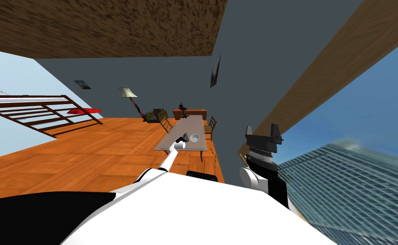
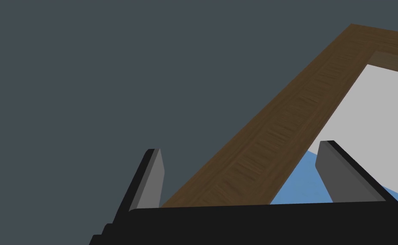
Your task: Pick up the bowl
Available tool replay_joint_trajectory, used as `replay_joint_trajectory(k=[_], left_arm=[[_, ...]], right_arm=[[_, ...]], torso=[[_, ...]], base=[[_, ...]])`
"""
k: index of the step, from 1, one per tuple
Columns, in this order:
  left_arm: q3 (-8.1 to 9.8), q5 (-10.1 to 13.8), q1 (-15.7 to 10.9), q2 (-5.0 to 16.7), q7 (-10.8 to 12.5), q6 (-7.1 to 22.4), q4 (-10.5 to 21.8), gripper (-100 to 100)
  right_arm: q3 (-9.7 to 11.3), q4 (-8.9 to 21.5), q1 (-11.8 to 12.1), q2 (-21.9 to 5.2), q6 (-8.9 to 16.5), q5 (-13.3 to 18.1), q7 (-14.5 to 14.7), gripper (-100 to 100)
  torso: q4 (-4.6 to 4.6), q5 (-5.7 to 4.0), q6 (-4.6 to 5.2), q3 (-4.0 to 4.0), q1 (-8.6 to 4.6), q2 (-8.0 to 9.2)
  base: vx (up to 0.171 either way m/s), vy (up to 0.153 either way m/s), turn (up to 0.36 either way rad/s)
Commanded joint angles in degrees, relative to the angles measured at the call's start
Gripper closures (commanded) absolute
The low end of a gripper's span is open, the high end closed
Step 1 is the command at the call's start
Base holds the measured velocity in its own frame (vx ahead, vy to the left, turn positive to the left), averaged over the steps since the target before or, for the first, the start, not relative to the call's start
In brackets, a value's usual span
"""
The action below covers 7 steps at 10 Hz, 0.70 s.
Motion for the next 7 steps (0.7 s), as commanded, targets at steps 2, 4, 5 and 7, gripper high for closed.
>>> replay_joint_trajectory(k=[2, 4, 5, 7], left_arm=[[0.68, -0.2, -2.3, -0.1, 0.2, 1.7, 4.0, -100], [1.24, -0.3, -4.2, 0.0, 0.3, 3.1, 8.0, -100], [1.80, -0.5, -5.9, 0.0, 0.4, 4.4, 10.2, -100], [1.80, -0.5, -5.9, 0.0, 0.4, 4.4, 12.1, -100]], right_arm=[[0.0, 0.0, 0.0, 0.0, 0.0, 0.0, 0.0, 0], [0.0, 0.0, 0.0, 0.0, 0.0, 0.0, 0.0, 0], [0.0, 0.0, 0.0, 0.0, 0.0, 0.0, 0.0, 0], [0.0, 0.0, 0.0, 0.0, 0.0, 0.0, 0.0, 0]], torso=[[0.00, -0.01, 0.01, -0.02, -0.04, -0.04], [0.00, 0.00, 0.00, 0.01, 0.03, 0.02], [0.00, 0.00, 0.01, -0.01, -0.03, -0.02], [-0.03, -0.03, 0.00, -0.08, -0.10, -0.13]], base=[[0.038, -0.040, -0.002], [0.027, -0.030, -0.003], [0.075, -0.071, -0.013], [0.046, -0.038, 0.000]])
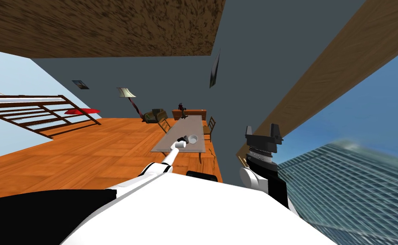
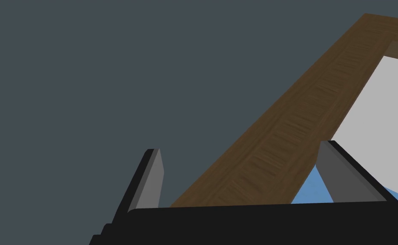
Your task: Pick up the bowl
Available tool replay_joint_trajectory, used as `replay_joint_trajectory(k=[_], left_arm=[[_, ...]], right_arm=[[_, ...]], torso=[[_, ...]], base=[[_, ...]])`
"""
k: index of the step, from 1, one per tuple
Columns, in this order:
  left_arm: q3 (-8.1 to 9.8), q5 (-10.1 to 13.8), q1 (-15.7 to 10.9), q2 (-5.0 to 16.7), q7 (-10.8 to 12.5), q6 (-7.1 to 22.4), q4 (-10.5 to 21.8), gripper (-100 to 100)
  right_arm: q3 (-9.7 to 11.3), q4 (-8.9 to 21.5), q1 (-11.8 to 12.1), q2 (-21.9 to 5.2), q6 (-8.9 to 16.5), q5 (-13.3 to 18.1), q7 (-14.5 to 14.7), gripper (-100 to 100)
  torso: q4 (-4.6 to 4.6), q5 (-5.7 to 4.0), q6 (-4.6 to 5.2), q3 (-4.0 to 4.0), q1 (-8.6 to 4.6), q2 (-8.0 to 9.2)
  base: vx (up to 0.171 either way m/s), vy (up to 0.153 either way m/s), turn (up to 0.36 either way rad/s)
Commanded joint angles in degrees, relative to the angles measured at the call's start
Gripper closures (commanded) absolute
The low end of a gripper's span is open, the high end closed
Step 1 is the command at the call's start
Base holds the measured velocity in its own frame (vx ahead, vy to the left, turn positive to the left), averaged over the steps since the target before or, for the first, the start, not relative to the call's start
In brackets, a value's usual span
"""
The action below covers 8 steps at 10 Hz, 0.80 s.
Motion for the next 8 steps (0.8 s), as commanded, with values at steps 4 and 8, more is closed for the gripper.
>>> replay_joint_trajectory(k=[4, 8], left_arm=[[1.13, -0.5, -3.5, 0.0, 0.1, 2.0, 7.7, -100], [2.16, -1.0, -6.1, 0.1, 0.1, 4.1, 13.6, -100]], right_arm=[[0.0, 0.0, 0.0, 0.0, 0.0, 0.0, 0.0, 0], [0.0, 0.0, 0.0, 0.0, 0.0, 0.0, 0.0, 0]], torso=[[0.00, -0.01, 0.01, -0.01, -0.09, -0.03], [-0.02, -0.02, 0.01, -0.06, -0.10, -0.12]], base=[[0.044, -0.036, -0.008], [0.063, -0.049, -0.009]])
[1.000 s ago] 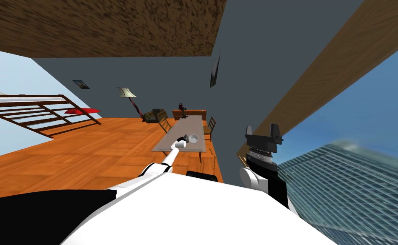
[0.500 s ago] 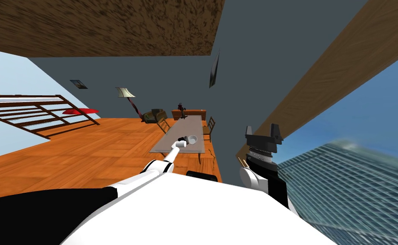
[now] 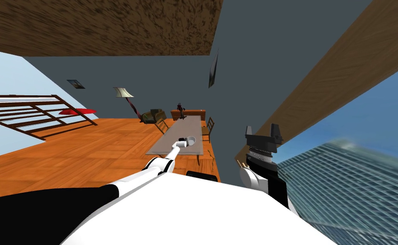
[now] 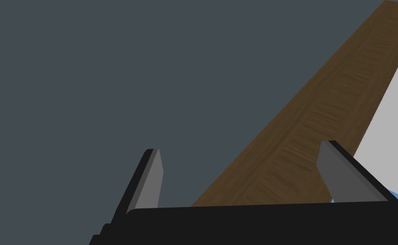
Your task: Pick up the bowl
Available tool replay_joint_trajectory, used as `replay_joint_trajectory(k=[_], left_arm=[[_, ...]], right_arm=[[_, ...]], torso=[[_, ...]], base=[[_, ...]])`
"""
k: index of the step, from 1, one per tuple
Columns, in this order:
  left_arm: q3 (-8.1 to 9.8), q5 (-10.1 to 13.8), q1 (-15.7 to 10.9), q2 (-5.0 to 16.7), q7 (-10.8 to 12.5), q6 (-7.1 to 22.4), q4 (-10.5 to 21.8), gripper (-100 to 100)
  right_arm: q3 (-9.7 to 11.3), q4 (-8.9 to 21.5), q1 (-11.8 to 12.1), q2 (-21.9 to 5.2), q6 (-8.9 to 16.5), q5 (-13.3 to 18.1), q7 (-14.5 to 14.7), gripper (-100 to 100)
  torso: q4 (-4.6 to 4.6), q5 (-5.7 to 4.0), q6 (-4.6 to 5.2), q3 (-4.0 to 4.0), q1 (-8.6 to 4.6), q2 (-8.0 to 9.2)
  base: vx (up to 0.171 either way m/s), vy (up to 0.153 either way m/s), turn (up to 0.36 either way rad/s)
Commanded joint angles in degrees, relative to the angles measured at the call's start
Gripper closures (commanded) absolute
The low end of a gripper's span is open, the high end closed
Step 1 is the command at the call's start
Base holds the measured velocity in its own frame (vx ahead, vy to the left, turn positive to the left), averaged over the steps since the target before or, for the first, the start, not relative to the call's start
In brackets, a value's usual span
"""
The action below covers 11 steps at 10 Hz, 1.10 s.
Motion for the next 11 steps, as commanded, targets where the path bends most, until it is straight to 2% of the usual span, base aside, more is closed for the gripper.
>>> replay_joint_trajectory(k=[1, 2, 3, 4, 6, 7, 10, 11], left_arm=[[-0.08, 0.7, -0.4, 0.3, -0.4, -0.3, 1.8, -100], [-0.08, 0.7, -0.4, 0.3, -0.4, -0.3, 1.8, -100], [0.40, 0.4, -1.5, 0.4, -0.5, 0.7, 3.8, -100], [0.40, 0.4, -1.5, 0.4, -0.5, 0.7, 4.4, -100], [1.25, -0.1, -3.3, 0.4, -0.5, 2.2, 8.8, -100], [1.25, -0.1, -3.3, 0.4, -0.5, 2.2, 9.1, -100], [2.20, -0.7, -4.8, 0.5, -0.6, 4.0, 14.3, -100], [2.20, -0.7, -4.8, 0.5, -0.6, 4.0, 14.3, -100]], right_arm=[[0.0, 0.0, 0.0, 0.0, 0.0, 0.0, 0.0, 0], [0.0, 0.0, 0.0, 0.0, 0.0, 0.0, 0.0, 0], [0.0, 0.0, 0.0, 0.0, 0.0, 0.0, 0.0, 0], [0.0, 0.0, 0.0, 0.0, 0.0, 0.0, 0.0, 0], [0.0, 0.0, 0.0, 0.0, 0.0, 0.0, 0.0, 0], [0.0, 0.0, 0.0, 0.0, 0.0, 0.0, 0.0, 0], [0.0, 0.0, 0.0, 0.0, 0.0, 0.0, 0.0, 0], [0.0, 0.0, 0.0, 0.0, 0.0, 0.0, 0.0, 0]], torso=[[0.00, 0.00, 0.00, 0.00, 0.00, 0.00], [0.02, 0.02, -0.01, 0.07, 0.10, 0.12], [0.05, 0.04, -0.01, 0.12, 0.19, 0.21], [0.04, 0.03, 0.00, 0.09, 0.12, 0.14], [0.01, 0.01, 0.00, 0.01, 0.03, 0.00], [-0.01, -0.01, 0.01, -0.05, -0.04, -0.10], [-0.01, 0.01, 0.00, -0.02, 0.02, -0.05], [-0.01, 0.01, 0.00, -0.03, 0.03, -0.06]], base=[[0.020, -0.019, 0.003], [-0.006, 0.003, 0.002], [0.031, -0.021, -0.022], [0.051, -0.033, -0.004], [0.083, -0.054, -0.016], [0.069, -0.048, -0.005], [0.074, -0.042, -0.019], [0.066, -0.037, -0.004]])
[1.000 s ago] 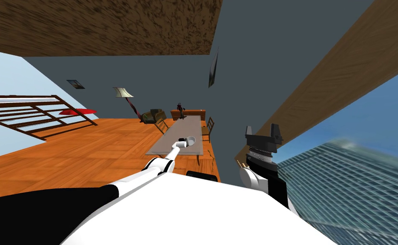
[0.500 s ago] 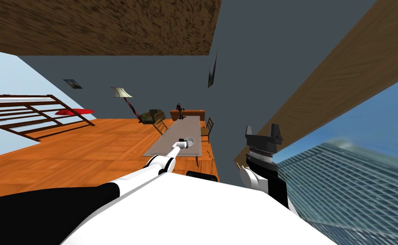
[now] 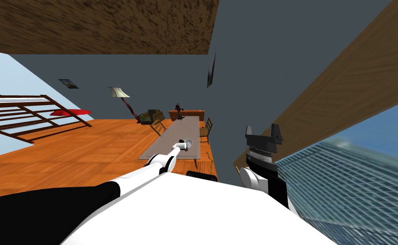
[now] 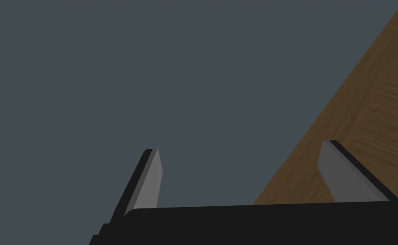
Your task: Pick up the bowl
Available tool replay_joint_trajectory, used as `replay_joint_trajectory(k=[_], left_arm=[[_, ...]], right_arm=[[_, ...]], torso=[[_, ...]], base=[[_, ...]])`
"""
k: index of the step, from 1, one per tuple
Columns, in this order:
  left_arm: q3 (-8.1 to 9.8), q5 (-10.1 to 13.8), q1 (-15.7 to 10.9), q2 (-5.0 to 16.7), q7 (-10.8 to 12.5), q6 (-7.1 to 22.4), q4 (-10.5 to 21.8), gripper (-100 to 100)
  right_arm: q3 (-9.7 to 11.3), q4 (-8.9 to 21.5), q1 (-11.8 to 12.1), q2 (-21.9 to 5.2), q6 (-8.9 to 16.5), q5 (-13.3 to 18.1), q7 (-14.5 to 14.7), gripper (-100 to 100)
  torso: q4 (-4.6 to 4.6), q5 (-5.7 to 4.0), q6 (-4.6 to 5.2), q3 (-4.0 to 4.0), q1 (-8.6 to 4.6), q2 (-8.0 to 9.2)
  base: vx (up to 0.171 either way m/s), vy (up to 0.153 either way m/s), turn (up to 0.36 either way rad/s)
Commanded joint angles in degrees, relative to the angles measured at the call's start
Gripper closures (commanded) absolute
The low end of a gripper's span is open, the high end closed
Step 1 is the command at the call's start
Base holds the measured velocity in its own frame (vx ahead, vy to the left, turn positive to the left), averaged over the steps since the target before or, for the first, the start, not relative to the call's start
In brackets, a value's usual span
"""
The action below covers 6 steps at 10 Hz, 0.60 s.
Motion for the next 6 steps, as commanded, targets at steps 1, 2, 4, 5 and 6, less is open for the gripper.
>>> replay_joint_trajectory(k=[1, 2, 4, 5, 6], left_arm=[[0.14, 0.4, -0.9, 0.2, -0.4, -0.6, 1.9, -100], [0.34, 0.3, -1.0, 0.2, -0.5, -0.2, 3.0, -100], [0.32, 0.6, -1.5, 0.3, -0.7, -1.2, 4.0, 0], [-2.18, 2.0, 0.0, 0.5, -0.2, -1.4, 2.5, -100], [-2.18, 2.0, 0.0, 0.5, -0.2, -1.4, 2.5, -100]], right_arm=[[0.0, 0.0, 0.0, 0.0, 0.0, 0.0, 0.0, 0], [0.0, 0.0, 0.0, 0.0, 0.0, 0.0, 0.0, 0], [0.0, 0.0, 0.0, 0.0, 0.0, 0.0, 0.0, 0], [0.0, 0.0, 0.0, 0.0, 0.0, 0.0, 0.0, 0], [0.0, 0.0, 0.0, 0.0, 0.0, 0.0, 0.0, 0]], torso=[[0.00, 0.00, 0.00, 0.00, 0.00, 0.00], [0.02, 0.01, 0.00, 0.05, 0.05, 0.10], [0.04, 0.02, 0.00, 0.11, 0.10, 0.19], [0.05, 0.03, 0.00, 0.14, 0.13, 0.24], [0.04, 0.03, -0.02, 0.11, 0.12, 0.18]], base=[[0.032, -0.022, 0.005], [0.030, -0.019, -0.011], [0.008, -0.005, -0.001], [0.031, -0.011, 0.063], [0.004, -0.003, 0.011]])
